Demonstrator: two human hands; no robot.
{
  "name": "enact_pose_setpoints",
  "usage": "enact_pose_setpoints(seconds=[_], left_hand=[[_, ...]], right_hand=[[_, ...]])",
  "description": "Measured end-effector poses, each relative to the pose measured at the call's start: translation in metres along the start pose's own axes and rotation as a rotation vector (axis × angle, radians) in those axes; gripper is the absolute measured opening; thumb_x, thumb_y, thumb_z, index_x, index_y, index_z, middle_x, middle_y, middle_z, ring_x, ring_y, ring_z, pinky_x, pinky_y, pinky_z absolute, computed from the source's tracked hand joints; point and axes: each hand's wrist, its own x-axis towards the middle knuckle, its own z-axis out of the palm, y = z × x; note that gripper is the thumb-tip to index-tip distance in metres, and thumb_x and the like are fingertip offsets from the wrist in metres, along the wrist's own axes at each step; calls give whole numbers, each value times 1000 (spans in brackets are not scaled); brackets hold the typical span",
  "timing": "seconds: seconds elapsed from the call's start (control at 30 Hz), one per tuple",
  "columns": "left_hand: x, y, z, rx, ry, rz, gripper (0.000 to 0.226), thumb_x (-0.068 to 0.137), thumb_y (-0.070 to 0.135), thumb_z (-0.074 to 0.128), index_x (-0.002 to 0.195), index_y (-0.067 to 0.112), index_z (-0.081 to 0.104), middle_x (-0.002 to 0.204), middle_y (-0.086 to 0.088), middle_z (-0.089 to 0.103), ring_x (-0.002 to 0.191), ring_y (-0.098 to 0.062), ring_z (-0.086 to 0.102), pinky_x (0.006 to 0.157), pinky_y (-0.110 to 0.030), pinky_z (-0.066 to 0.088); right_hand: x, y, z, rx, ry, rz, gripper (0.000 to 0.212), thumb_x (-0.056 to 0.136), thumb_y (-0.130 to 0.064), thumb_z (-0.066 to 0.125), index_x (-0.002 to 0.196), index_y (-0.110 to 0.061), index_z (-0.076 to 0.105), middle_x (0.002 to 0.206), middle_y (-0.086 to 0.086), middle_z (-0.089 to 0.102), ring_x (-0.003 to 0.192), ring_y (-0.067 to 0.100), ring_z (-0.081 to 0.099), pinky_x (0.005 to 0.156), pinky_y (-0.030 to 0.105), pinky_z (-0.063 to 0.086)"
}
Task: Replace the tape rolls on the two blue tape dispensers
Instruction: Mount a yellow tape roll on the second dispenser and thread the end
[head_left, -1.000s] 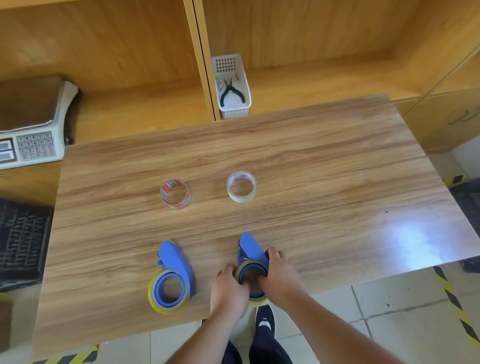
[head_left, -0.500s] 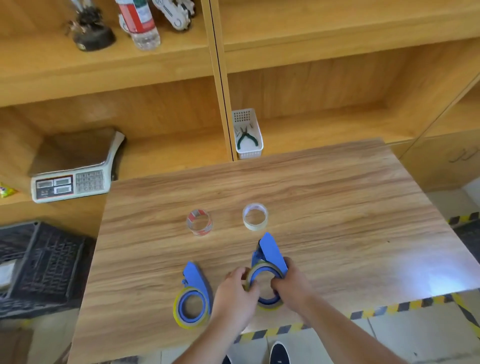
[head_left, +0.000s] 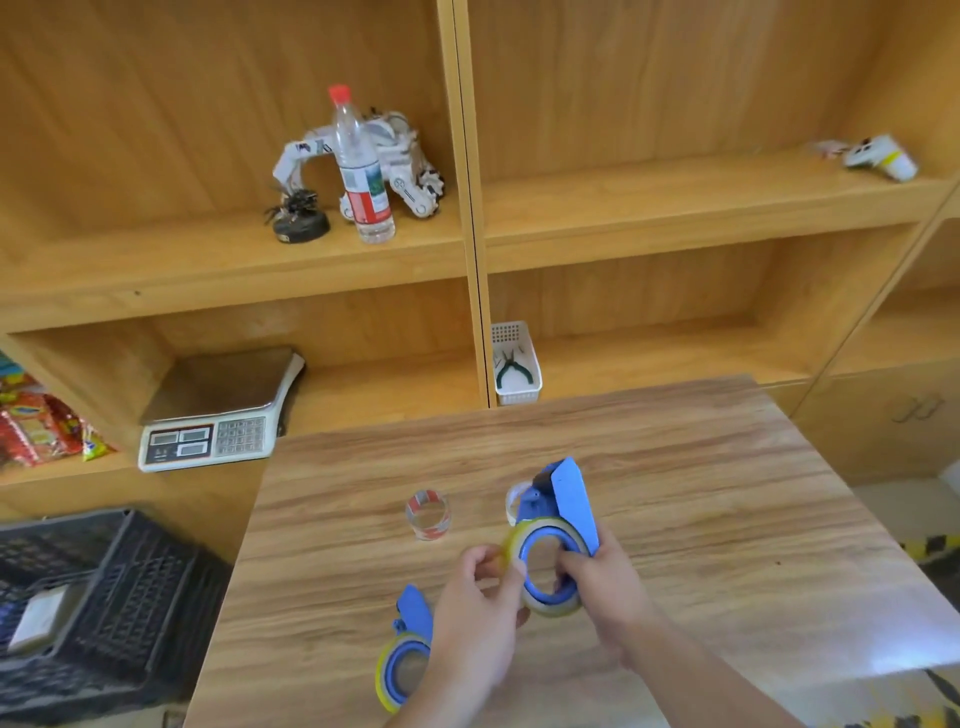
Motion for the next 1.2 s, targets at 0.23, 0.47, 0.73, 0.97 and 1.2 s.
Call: enact_pose_setpoints(seconds=[0.23,0.47,0.73,0.97,1.2], left_hand=[[-8,31,-41,305,-140,377,17,93,33,72,109,40,70,108,9,63,79,-10,60,77,-11,48],[-8,66,-74,546,-415,547,19,83,48,79,102,49,78,87,26,48,72,-3,42,73,-19,38],[-22,85,-82,678,-428,659,7,91,38,74,87,37,79,85,18,59,65,-7,45,65,-21,38],[-31,112,-81,974,-546,838,14,96,35,67,92,28,78,93,15,61,80,-7,59,67,-14,41],[-25,153,-64,1160,-696,886,13,96,27,68,94,23,80,97,11,64,84,-7,60,71,-20,46]], right_hand=[[-21,-20,-10,156,-323,87,31,51,6,59,81,6,66,72,18,57,58,25,56,57,31,48],[-35,-29,-14,95,-605,160,46,60,9,56,104,8,68,92,24,64,84,34,60,68,33,52],[-43,-31,-10,99,-700,194,58,65,11,54,122,16,58,103,25,66,95,36,61,77,36,53],[-57,-27,-10,88,-776,251,40,79,18,48,110,7,69,85,14,70,75,25,70,67,30,55],[-68,-33,-5,155,-868,305,35,84,9,52,108,-4,74,82,8,75,70,18,72,63,28,56]])
